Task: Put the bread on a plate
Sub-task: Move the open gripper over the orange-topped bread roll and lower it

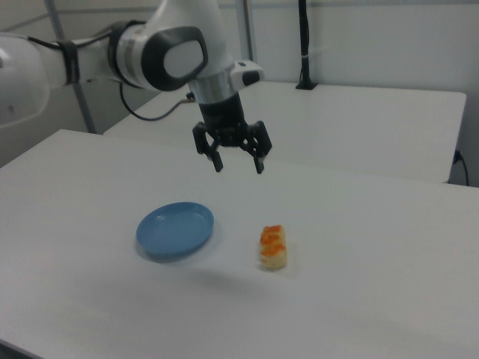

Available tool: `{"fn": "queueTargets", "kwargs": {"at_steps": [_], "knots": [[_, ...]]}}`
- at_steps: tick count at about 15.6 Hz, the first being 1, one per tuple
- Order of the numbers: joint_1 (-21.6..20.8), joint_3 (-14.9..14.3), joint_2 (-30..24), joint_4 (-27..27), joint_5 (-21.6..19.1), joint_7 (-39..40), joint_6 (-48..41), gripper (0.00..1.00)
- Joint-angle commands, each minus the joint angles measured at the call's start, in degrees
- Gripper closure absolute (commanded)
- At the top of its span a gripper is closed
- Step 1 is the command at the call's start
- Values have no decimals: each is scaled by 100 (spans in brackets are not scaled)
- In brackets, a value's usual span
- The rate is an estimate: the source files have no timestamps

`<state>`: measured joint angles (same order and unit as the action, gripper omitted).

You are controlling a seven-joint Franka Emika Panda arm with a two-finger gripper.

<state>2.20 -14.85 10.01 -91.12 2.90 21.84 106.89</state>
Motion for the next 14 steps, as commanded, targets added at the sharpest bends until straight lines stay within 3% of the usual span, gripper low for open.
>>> {"fn": "queueTargets", "kwargs": {"at_steps": [1,4,8,14], "knots": [[-35,-9,439,6,229,514,226,0],[17,-9,668,6,247,567,463,0],[70,0,923,15,624,655,542,0],[96,9,1398,6,633,585,1008,0]]}}
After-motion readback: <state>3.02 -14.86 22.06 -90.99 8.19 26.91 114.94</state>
